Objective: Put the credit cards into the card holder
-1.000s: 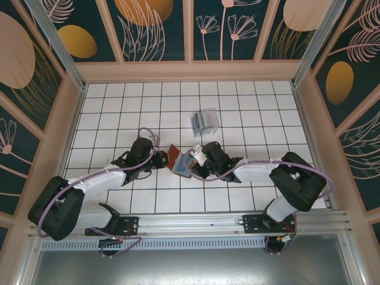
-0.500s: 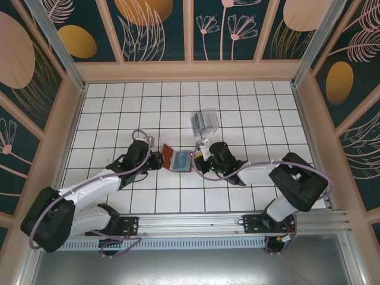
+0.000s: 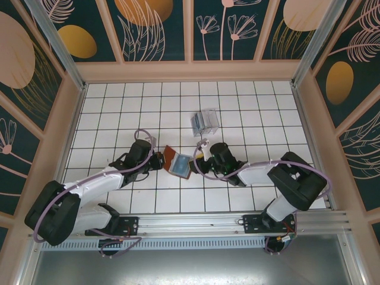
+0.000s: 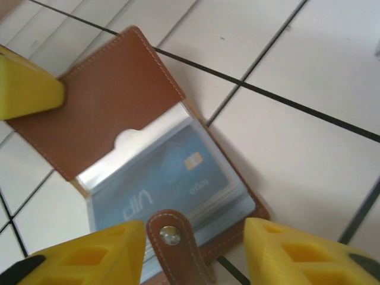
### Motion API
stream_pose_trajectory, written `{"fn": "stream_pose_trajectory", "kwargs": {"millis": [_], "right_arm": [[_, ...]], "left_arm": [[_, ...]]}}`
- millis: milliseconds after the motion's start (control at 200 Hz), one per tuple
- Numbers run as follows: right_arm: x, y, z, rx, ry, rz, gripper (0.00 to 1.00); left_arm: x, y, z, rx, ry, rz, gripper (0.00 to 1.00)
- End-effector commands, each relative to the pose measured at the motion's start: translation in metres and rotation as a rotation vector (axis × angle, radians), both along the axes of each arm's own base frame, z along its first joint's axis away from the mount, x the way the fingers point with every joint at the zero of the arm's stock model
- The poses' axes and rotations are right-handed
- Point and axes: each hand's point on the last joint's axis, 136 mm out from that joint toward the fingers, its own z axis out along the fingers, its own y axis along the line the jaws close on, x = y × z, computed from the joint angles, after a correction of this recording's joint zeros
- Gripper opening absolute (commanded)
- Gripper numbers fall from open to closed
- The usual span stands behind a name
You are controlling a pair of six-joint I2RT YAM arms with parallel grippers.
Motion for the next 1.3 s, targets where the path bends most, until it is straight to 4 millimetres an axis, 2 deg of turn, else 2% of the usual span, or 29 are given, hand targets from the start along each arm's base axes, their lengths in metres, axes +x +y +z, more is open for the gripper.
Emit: {"fn": "stream_pose_trajectory", "kwargs": {"millis": [0,50,190,235,355,405,455,576,676,891,1161,1211,1296], "right_arm": [[0.017,-0.008,0.028,-0.016,0.135,-0.210,0.57],[0.016,-0.016,0.028,-0.030,0.227,-0.311,0.61],[0.011,-0.027,0.013,-0.045,0.422,-0.546,0.63],[0.008,-0.021,0.009,-0.061,0.455,-0.567,0.65],[0.002,0.004,0.016,-0.025,0.485,-0.570,0.68],[0.003,0.006,0.014,-0.025,0.498,-0.615,0.69],[0.005,0.002,0.008,-0.057,0.508,-0.684,0.66],[0.008,0.010,0.000,-0.086,0.506,-0.691,0.61],[0.010,0.007,-0.006,-0.125,0.503,-0.714,0.59],[-0.005,-0.001,-0.023,-0.196,0.534,-0.724,0.52],[-0.008,0.000,-0.013,-0.189,0.505,-0.708,0.30],[-0.008,0.001,-0.014,-0.188,0.502,-0.702,0.21],[-0.009,0.004,-0.014,-0.179,0.506,-0.694,0.17]], "left_arm": [[0.002,-0.005,0.008,-0.010,-0.008,-0.016,0.00],[0.001,-0.001,0.008,-0.010,-0.016,0.002,0.00],[0.001,0.003,0.012,-0.020,-0.033,0.028,0.00],[0.001,0.002,0.013,-0.031,-0.034,0.028,0.00],[-0.001,-0.006,0.010,-0.042,-0.019,-0.013,0.00],[-0.001,-0.008,0.007,-0.035,-0.002,-0.024,0.00],[-0.001,-0.009,0.007,-0.043,-0.002,-0.025,0.00],[-0.001,-0.005,0.002,-0.016,0.003,-0.018,0.00],[-0.003,-0.003,-0.002,-0.002,0.016,-0.016,0.00],[-0.004,-0.001,-0.004,-0.010,0.011,-0.004,0.00],[-0.001,0.002,-0.001,-0.012,-0.009,0.018,0.00],[-0.001,0.002,-0.001,-0.022,-0.015,0.022,0.00],[-0.001,0.001,0.001,-0.029,-0.018,0.020,0.00]]}}
